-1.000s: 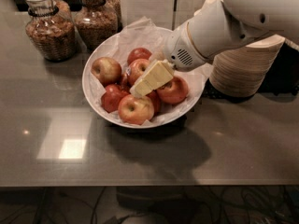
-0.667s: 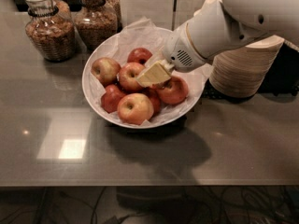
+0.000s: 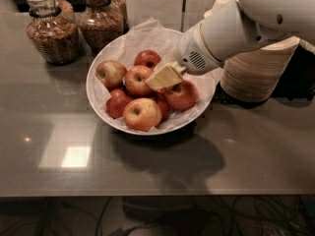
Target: Pick apple from white bowl
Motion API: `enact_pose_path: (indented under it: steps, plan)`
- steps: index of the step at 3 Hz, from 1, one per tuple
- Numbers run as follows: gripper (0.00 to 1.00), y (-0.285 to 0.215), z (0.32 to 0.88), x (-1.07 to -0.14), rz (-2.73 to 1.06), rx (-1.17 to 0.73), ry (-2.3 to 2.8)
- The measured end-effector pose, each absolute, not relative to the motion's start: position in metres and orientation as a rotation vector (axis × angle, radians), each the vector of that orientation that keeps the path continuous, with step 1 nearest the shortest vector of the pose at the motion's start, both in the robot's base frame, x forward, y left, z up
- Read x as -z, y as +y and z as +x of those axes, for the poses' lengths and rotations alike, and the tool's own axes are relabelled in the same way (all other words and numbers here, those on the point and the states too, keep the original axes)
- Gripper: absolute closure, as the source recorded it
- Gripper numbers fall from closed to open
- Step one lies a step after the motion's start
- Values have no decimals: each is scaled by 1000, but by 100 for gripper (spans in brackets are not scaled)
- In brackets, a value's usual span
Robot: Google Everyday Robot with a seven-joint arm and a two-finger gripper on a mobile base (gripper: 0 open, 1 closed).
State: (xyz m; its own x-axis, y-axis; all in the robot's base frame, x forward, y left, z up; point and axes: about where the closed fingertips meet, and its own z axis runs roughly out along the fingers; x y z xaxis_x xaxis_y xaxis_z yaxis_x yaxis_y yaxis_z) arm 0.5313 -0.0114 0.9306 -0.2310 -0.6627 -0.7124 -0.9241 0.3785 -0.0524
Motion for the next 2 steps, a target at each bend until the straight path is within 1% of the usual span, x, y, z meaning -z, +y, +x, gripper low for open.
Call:
enact_pose_path:
  steps: [2]
  plan:
    - [39, -13, 531, -932, -1363, -510, 1983]
